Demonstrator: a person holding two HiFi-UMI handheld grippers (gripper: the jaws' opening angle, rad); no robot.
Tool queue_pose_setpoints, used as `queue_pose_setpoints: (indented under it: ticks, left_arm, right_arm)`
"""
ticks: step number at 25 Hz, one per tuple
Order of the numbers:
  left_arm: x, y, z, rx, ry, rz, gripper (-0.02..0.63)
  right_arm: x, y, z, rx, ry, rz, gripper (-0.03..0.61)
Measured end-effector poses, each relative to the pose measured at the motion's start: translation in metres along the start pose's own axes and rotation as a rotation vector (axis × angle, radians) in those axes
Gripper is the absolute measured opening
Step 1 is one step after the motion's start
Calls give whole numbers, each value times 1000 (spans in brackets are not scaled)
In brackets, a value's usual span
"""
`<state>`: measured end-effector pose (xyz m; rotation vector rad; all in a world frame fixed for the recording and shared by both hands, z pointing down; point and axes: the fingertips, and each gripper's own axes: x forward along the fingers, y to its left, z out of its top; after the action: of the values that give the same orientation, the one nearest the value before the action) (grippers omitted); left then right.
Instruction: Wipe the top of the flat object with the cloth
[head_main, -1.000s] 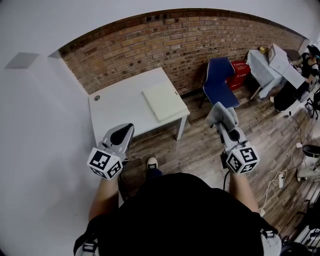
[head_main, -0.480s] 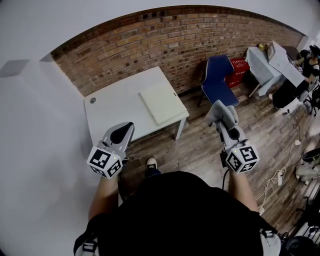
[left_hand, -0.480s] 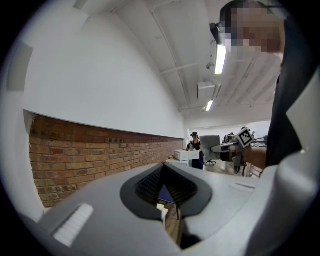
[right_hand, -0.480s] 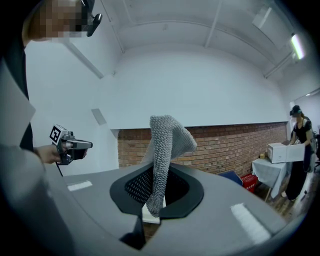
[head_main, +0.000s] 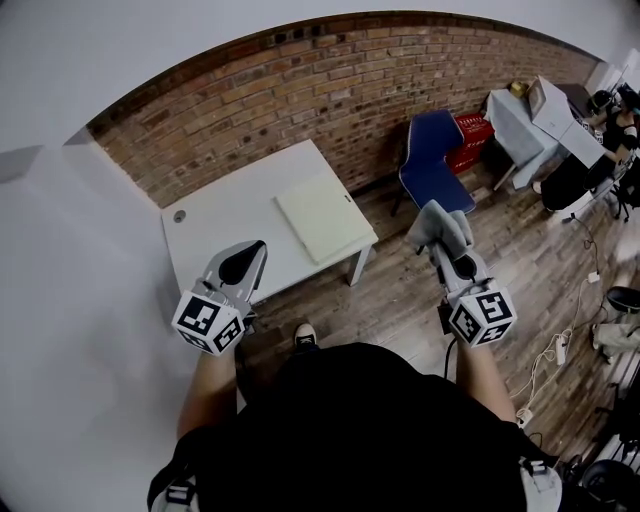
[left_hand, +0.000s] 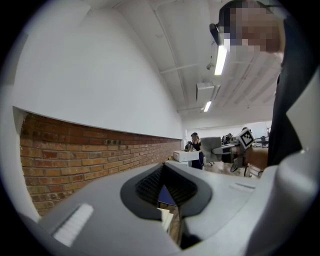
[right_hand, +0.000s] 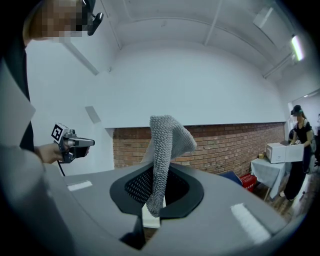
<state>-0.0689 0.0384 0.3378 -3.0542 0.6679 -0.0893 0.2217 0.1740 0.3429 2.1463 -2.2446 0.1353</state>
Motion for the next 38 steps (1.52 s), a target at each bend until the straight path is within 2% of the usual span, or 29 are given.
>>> queue_pose_setpoints:
  ticks: [11, 26, 38]
  left_arm:
    - [31, 59, -2, -29, 7, -39, 2]
    - [71, 181, 6, -37, -2, -81, 2]
    - [91, 239, -10, -57, 12, -118, 2]
  right_arm:
    - [59, 3, 9, 5, 24, -27, 12]
    - [174, 25, 27, 5, 45, -42, 12]
    - [231, 37, 19, 5, 77, -60, 11]
